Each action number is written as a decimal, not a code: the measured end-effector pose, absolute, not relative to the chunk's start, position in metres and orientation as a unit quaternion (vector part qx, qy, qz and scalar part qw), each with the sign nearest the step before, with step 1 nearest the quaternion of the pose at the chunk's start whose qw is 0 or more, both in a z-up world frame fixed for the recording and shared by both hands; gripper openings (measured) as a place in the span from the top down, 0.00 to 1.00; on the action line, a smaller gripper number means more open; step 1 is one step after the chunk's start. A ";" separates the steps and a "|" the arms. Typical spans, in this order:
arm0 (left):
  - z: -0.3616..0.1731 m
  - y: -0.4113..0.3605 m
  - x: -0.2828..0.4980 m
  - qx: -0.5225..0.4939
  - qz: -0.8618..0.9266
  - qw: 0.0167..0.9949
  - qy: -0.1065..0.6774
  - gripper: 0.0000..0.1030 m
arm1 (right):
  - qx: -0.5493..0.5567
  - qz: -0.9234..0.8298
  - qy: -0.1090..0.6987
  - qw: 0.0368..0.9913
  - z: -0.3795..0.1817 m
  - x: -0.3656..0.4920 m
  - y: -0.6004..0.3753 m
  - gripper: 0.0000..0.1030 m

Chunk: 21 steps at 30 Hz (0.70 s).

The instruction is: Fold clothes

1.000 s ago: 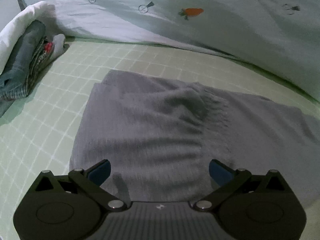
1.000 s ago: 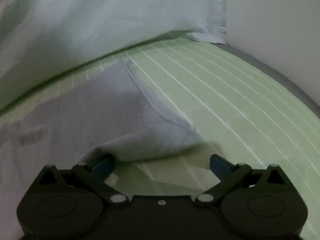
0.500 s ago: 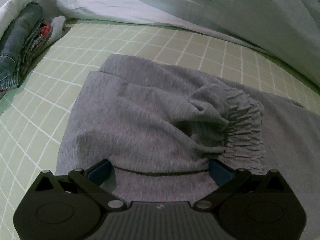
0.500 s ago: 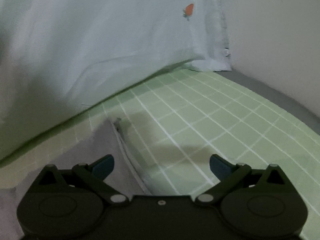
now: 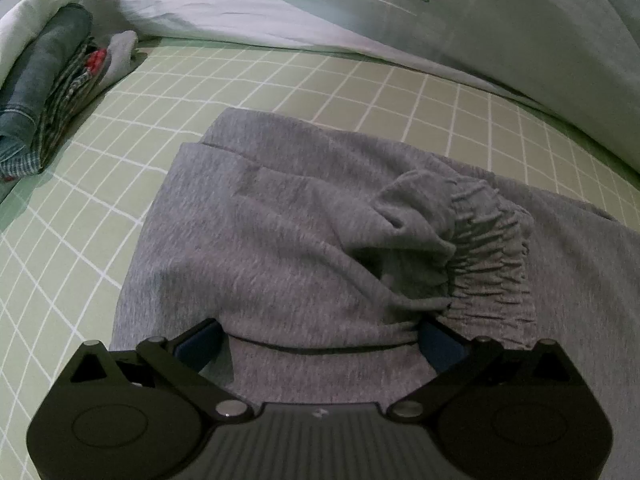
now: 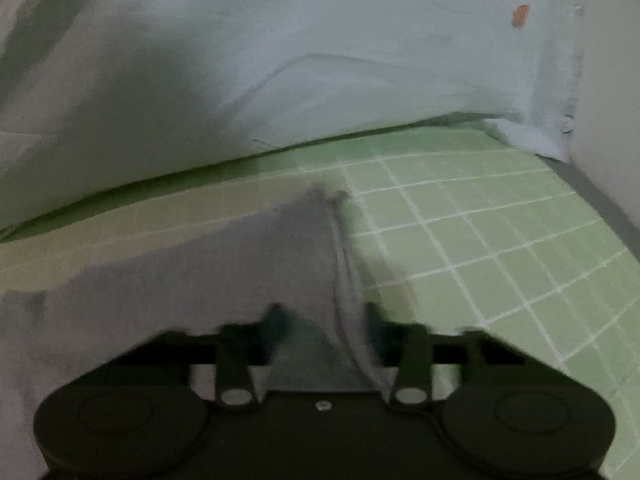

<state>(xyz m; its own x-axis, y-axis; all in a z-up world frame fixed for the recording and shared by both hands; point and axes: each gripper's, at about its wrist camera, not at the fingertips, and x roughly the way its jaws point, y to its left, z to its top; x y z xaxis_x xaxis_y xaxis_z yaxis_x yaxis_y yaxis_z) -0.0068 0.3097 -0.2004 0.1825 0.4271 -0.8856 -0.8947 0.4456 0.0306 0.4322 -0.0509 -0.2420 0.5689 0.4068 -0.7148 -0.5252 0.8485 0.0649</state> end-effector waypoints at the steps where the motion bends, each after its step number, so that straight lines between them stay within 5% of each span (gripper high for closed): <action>1: -0.200 0.309 -0.006 -0.262 0.458 0.723 0.447 0.00 | -0.076 0.265 0.389 0.879 -0.240 0.433 -0.049 0.89; 10: -0.200 0.312 -0.004 -0.270 0.460 0.716 0.451 0.00 | -0.067 0.265 0.372 0.887 -0.200 0.391 -0.016 0.93; 21: -0.190 0.312 -0.015 -0.279 0.424 0.720 0.473 0.00 | -0.144 0.464 0.366 0.794 -0.192 0.209 0.129 0.88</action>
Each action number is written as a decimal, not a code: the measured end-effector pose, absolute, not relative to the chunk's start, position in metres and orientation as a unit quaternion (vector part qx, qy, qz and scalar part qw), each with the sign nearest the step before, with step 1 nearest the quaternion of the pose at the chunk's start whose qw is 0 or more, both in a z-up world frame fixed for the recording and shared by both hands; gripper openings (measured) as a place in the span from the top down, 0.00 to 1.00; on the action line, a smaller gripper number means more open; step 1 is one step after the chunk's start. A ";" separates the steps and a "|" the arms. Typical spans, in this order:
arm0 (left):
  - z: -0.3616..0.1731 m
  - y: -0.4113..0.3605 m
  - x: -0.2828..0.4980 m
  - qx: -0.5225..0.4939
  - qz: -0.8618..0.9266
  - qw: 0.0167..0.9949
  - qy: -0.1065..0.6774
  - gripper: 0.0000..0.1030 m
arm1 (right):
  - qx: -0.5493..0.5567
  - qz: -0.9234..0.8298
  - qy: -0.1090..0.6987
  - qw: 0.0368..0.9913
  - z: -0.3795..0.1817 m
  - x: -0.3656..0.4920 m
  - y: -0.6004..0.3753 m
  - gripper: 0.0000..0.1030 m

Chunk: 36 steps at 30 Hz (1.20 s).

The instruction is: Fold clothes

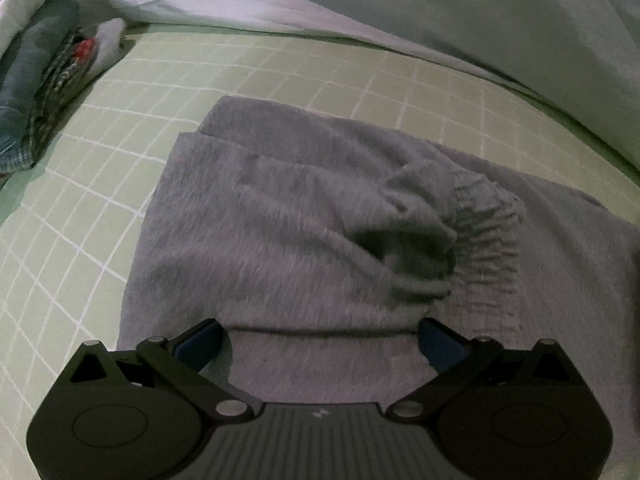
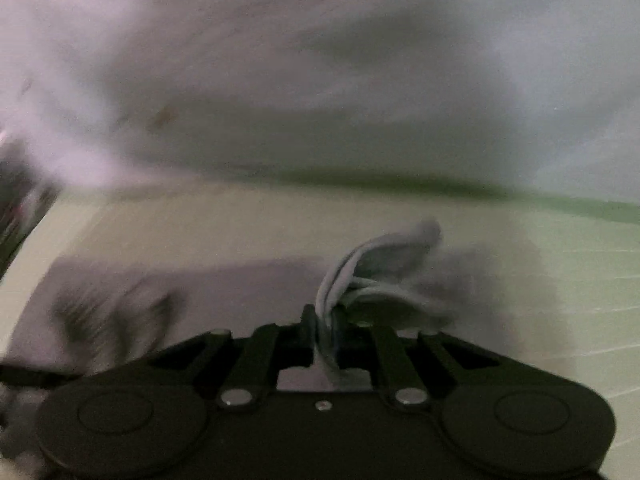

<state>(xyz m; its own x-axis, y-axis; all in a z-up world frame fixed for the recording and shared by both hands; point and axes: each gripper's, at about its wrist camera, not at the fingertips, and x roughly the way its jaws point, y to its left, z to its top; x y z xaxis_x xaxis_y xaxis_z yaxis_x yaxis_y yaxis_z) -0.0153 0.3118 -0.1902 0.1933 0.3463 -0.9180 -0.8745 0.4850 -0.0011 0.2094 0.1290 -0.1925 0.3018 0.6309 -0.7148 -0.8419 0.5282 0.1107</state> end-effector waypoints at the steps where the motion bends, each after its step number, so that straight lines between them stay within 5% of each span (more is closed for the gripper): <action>1: -0.189 0.311 -0.019 -0.277 0.416 0.724 0.475 0.00 | -0.152 0.473 0.374 0.783 -0.199 0.196 0.137 0.86; 5: -0.182 0.308 -0.034 -0.263 0.402 0.735 0.478 0.00 | -0.162 0.481 0.369 0.779 -0.203 0.156 0.140 0.61; 10: -0.183 0.312 -0.046 -0.253 0.393 0.739 0.485 0.00 | -0.133 0.430 0.360 0.817 -0.194 0.162 0.110 0.60; 14: -0.188 0.316 -0.047 -0.260 0.389 0.736 0.489 0.00 | -0.123 0.362 0.362 0.850 -0.202 0.178 0.087 0.34; 20: -0.189 0.308 -0.044 -0.248 0.391 0.735 0.495 0.00 | -0.106 0.310 0.392 0.860 -0.222 0.209 0.075 0.25; 22: -0.187 0.306 -0.046 -0.250 0.390 0.736 0.494 0.00 | -0.092 0.320 0.408 0.850 -0.229 0.213 0.075 0.30; 24: -0.185 0.303 -0.049 -0.249 0.391 0.737 0.493 0.00 | -0.084 0.337 0.407 0.845 -0.232 0.212 0.077 0.58; 25: -0.184 0.301 -0.050 -0.249 0.390 0.737 0.493 0.00 | -0.086 0.355 0.407 0.837 -0.230 0.207 0.078 0.87; 26: -0.183 0.300 -0.051 -0.248 0.390 0.738 0.493 0.00 | -0.089 0.373 0.408 0.829 -0.228 0.201 0.080 0.94; 33: -0.178 0.287 -0.056 -0.237 0.379 0.750 0.488 0.00 | -0.182 0.461 0.340 0.799 -0.218 0.125 0.077 0.94; 36: -0.175 0.280 -0.059 -0.232 0.372 0.756 0.486 0.00 | -0.216 0.473 0.350 0.779 -0.222 0.105 0.075 0.84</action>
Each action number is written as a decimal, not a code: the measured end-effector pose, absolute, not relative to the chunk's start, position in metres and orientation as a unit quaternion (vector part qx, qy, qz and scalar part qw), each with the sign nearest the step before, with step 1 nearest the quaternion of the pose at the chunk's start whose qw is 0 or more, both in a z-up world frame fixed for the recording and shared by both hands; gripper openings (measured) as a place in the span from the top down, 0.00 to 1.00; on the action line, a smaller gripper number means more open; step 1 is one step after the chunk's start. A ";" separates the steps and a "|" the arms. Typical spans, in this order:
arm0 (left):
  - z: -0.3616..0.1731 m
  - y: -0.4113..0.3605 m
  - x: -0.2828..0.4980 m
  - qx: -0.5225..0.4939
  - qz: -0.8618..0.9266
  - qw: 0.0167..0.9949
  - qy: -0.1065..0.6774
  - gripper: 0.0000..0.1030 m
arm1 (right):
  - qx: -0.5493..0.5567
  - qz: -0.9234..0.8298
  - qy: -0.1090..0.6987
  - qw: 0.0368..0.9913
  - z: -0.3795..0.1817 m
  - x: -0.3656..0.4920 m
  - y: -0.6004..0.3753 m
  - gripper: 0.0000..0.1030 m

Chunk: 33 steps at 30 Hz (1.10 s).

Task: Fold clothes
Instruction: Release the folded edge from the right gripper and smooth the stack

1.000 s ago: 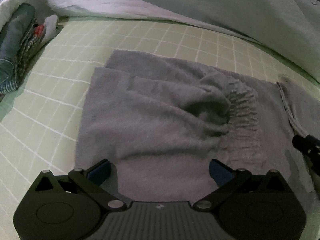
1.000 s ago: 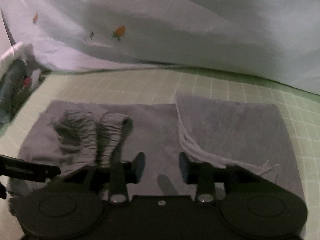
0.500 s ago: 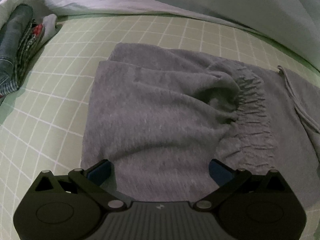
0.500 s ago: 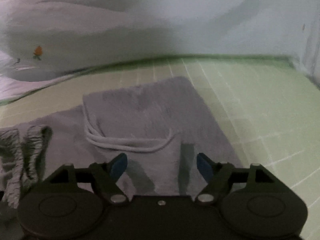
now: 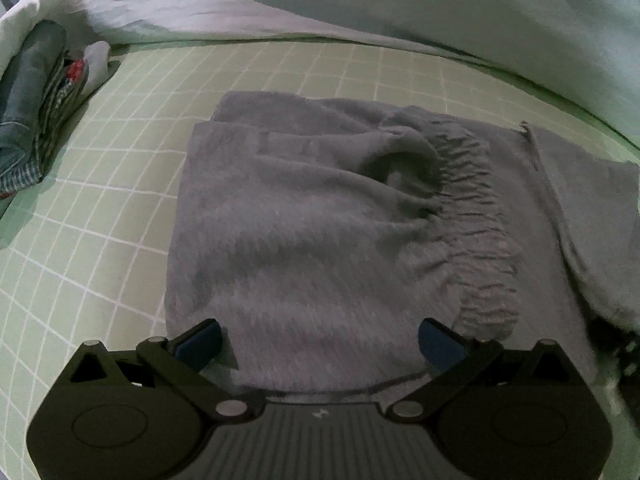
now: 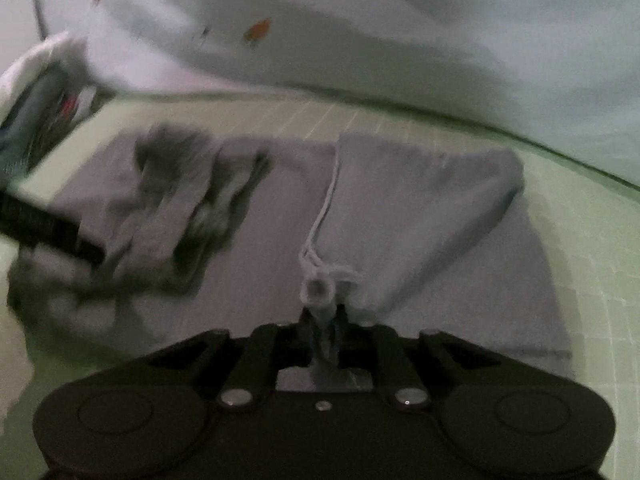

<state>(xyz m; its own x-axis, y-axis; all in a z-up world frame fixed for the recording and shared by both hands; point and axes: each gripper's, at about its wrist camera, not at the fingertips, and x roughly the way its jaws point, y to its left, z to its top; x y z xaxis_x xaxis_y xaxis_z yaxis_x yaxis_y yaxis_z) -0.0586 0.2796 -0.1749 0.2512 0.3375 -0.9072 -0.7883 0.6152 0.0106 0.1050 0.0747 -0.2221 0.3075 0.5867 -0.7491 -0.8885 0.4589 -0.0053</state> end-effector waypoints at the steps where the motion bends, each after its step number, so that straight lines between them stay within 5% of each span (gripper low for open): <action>1: -0.174 0.278 -0.060 -0.231 0.370 0.758 0.485 0.00 | -0.220 0.476 0.354 0.774 -0.223 0.101 0.073 0.77; 3: -0.172 0.274 -0.063 -0.229 0.366 0.762 0.483 0.00 | -0.216 0.478 0.359 0.772 -0.220 0.100 0.069 0.58; 9: -0.172 0.272 -0.071 -0.227 0.368 0.763 0.481 0.00 | -0.175 0.460 0.356 0.794 -0.201 0.107 0.053 0.42; 22: -0.173 0.298 -0.057 -0.222 0.392 0.756 0.476 0.00 | -0.182 0.433 0.327 0.820 -0.207 0.164 0.127 0.46; 33: -0.195 0.328 -0.046 -0.238 0.407 0.734 0.489 0.00 | -0.188 0.405 0.349 0.824 -0.234 0.207 0.201 0.32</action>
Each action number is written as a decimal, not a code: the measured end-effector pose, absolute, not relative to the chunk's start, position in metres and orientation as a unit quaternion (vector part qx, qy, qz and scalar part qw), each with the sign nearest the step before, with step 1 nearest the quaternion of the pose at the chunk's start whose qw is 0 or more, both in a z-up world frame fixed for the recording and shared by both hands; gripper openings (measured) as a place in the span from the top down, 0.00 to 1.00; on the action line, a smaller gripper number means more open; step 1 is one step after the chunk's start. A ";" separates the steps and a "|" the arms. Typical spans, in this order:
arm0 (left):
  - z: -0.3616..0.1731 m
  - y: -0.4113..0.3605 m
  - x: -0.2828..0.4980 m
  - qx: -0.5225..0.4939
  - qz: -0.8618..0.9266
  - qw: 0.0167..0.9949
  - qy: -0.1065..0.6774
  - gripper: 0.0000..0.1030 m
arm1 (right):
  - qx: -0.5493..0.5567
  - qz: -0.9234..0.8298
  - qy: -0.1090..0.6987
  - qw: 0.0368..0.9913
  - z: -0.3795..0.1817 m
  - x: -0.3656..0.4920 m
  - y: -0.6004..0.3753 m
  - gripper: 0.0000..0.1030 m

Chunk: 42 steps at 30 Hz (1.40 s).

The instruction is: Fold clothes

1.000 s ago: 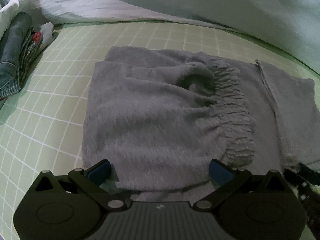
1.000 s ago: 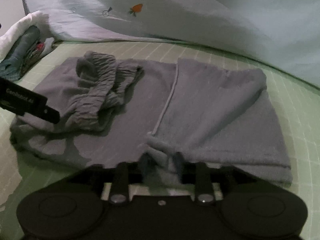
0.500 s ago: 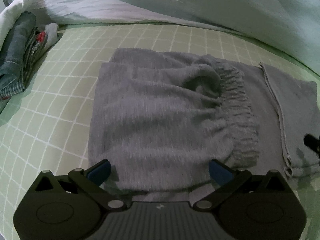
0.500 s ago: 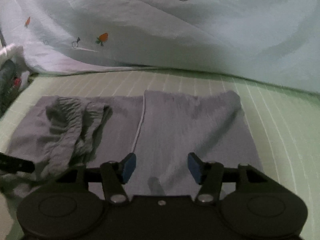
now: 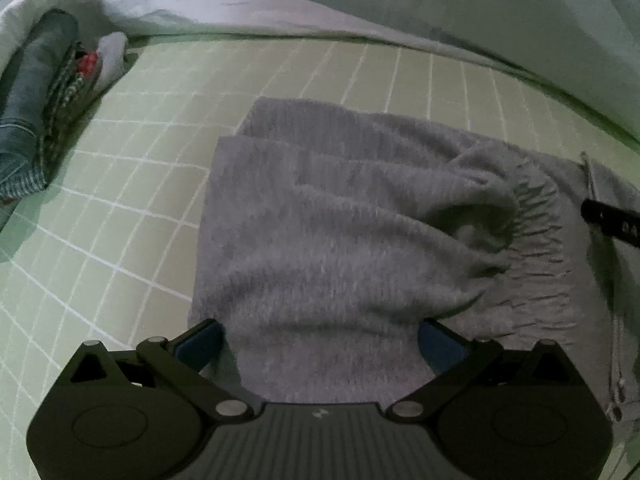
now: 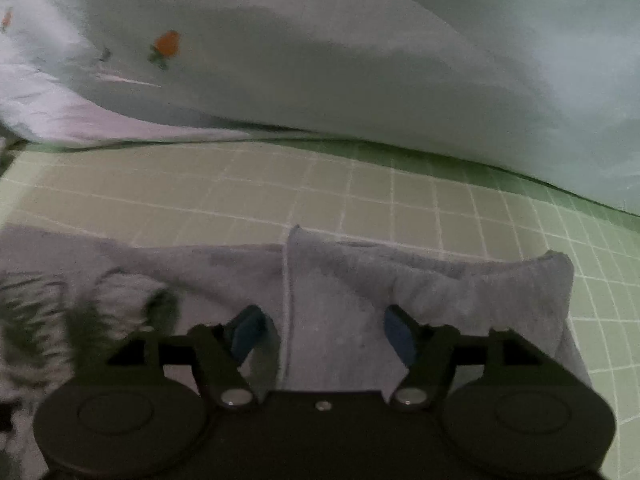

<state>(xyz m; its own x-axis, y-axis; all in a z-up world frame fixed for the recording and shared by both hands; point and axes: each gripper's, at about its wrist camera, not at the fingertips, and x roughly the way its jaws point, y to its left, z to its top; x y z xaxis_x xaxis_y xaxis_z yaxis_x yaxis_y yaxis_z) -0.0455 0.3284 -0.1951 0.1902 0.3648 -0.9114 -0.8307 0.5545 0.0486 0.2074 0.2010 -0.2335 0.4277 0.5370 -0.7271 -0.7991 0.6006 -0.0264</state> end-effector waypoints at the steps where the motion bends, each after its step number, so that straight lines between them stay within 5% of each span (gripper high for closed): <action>1: -0.197 0.328 -0.045 -0.237 0.407 0.734 0.489 0.00 | -0.179 0.404 0.348 0.827 -0.235 0.211 0.199 0.33; 3: -0.198 0.328 -0.045 -0.234 0.407 0.737 0.486 0.00 | -0.151 0.399 0.356 0.832 -0.233 0.218 0.192 0.52; 8: -0.198 0.328 -0.046 -0.234 0.405 0.741 0.481 0.00 | -0.090 0.385 0.375 0.838 -0.232 0.233 0.176 0.68; 10: -0.198 0.328 -0.046 -0.233 0.405 0.741 0.481 0.00 | -0.099 0.387 0.371 0.838 -0.232 0.231 0.177 0.63; 13: -0.198 0.328 -0.046 -0.233 0.405 0.742 0.481 0.00 | -0.159 0.403 0.351 0.830 -0.234 0.216 0.193 0.41; 14: -0.198 0.328 -0.046 -0.233 0.406 0.742 0.481 0.00 | -0.182 0.408 0.341 0.827 -0.235 0.210 0.199 0.46; 17: -0.198 0.328 -0.046 -0.233 0.406 0.743 0.479 0.00 | -0.204 0.411 0.310 0.833 -0.235 0.201 0.202 0.87; 18: -0.199 0.327 -0.046 -0.232 0.406 0.743 0.479 0.00 | -0.176 0.404 0.312 0.842 -0.230 0.204 0.193 0.94; 26: -0.199 0.325 -0.046 -0.229 0.410 0.745 0.473 0.00 | 0.041 0.396 0.323 0.859 -0.186 0.226 0.113 0.94; 31: -0.199 0.324 -0.047 -0.228 0.409 0.746 0.472 0.00 | 0.038 0.440 0.329 0.835 -0.183 0.217 0.129 0.94; 34: -0.199 0.324 -0.047 -0.230 0.411 0.745 0.472 0.00 | -0.010 0.463 0.358 0.811 -0.196 0.201 0.161 0.83; 36: -0.199 0.324 -0.047 -0.230 0.411 0.745 0.472 0.00 | -0.045 0.467 0.376 0.799 -0.210 0.193 0.177 0.55; 38: -0.199 0.324 -0.047 -0.230 0.411 0.746 0.472 0.00 | -0.061 0.467 0.376 0.798 -0.211 0.188 0.175 0.48; 41: -0.199 0.324 -0.048 -0.229 0.410 0.746 0.472 0.00 | -0.075 0.451 0.363 0.812 -0.207 0.186 0.160 0.07; 42: -0.199 0.324 -0.047 -0.229 0.410 0.746 0.472 0.00 | -0.079 0.437 0.348 0.826 -0.204 0.189 0.149 0.05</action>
<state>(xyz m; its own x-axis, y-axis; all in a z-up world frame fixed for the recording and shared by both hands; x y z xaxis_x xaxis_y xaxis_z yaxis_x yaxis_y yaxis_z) -0.0475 0.3239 -0.1990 0.2181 0.3947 -0.8926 -0.8280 0.5590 0.0449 0.1887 0.1492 -0.2039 0.3756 0.6661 -0.6444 -0.7766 0.6056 0.1733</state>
